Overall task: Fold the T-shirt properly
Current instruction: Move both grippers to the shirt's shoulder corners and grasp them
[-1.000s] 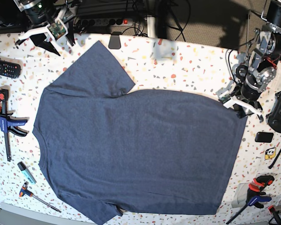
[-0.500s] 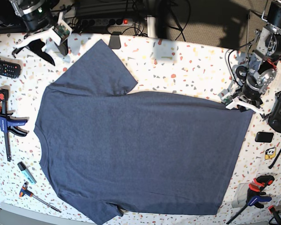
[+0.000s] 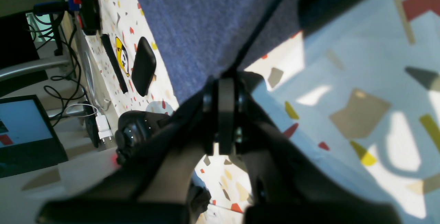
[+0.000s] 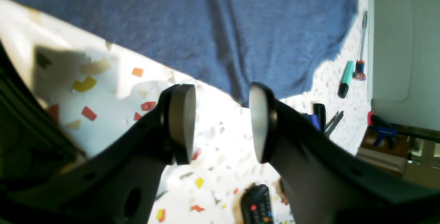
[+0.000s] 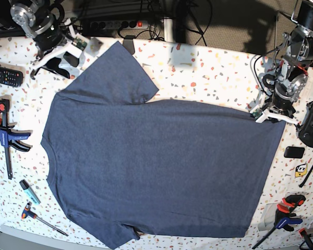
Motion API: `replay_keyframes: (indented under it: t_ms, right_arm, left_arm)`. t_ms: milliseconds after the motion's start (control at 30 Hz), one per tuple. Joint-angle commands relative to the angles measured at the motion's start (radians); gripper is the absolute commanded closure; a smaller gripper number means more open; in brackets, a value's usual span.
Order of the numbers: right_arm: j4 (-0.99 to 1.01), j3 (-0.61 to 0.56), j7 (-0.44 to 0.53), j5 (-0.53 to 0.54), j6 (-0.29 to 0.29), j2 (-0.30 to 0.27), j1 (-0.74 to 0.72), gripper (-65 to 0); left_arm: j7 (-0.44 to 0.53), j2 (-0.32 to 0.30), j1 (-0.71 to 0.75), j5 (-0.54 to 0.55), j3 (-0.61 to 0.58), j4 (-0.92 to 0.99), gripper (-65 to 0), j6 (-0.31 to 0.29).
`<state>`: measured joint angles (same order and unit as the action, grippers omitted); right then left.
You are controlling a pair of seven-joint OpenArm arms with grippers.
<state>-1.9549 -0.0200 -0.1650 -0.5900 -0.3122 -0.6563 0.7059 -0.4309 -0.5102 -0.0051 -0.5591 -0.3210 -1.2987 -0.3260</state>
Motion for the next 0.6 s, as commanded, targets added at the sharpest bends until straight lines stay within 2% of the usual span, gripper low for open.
replay_keyframes:
  t_ms: [0, 367, 567]
  right_arm:
    - [0.011, -0.014, 0.008, -0.010, 0.012, -0.011, -0.020, -26.0]
    - [0.211, -0.266, -0.021, -0.062, -0.002, -0.026, -0.249, -26.0]
    - [0.267, -0.329, -0.027, -0.061, -0.002, -0.025, -0.339, -26.0]
  left_arm:
    - [-0.051, -0.005, 0.027, 0.014, -0.010, 0.014, 0.0, -0.059]
    - [-0.051, -0.006, 0.027, 0.014, -0.010, 0.014, 0.0, -0.059]
    - [-0.051, -0.006, 0.027, 0.014, -0.010, 0.014, 0.0, -0.059]
